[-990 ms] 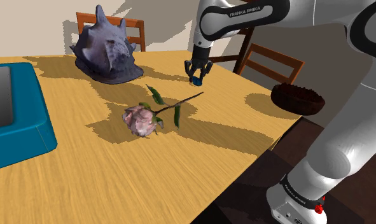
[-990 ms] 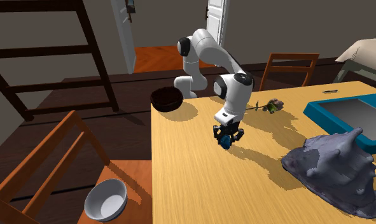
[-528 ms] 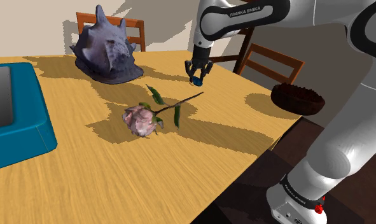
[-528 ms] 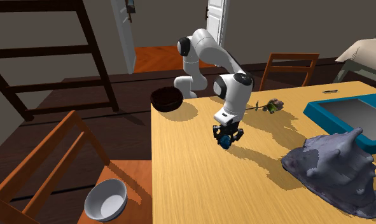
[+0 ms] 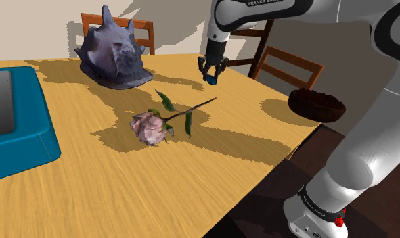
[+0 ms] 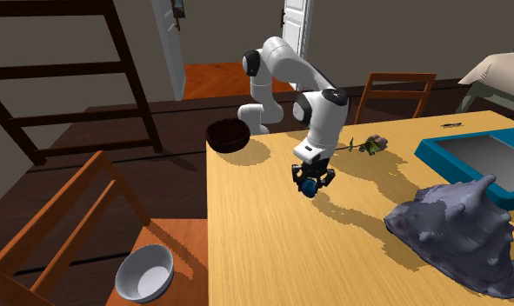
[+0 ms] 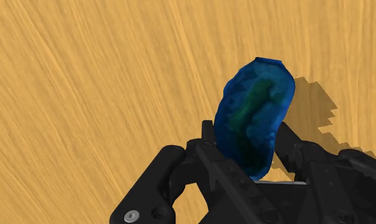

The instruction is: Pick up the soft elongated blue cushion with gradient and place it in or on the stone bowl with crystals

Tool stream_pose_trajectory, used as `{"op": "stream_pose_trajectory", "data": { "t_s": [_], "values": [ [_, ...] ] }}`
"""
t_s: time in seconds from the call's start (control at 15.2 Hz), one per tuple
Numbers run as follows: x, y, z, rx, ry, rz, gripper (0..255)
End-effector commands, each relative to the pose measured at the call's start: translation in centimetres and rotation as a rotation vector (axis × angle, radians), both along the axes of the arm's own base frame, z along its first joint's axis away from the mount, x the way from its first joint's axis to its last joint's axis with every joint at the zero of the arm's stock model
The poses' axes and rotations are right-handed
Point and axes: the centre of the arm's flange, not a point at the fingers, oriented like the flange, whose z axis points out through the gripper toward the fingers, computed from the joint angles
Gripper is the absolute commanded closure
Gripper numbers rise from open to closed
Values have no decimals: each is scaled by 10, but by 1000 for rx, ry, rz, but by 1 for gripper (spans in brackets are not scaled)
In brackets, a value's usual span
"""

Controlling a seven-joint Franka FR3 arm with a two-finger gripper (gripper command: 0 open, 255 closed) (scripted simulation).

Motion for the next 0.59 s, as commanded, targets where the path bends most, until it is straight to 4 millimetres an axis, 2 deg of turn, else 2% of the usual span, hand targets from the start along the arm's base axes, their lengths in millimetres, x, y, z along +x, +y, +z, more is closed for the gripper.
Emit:
{"op": "stream_pose_trajectory", "data": {
  "t_s": [0.0, 0.53],
  "values": [
    [-1, 0, 12, 0, 0, 0, 255],
    [-1, 0, 54, 0, 0, 0, 255]
  ]
}}
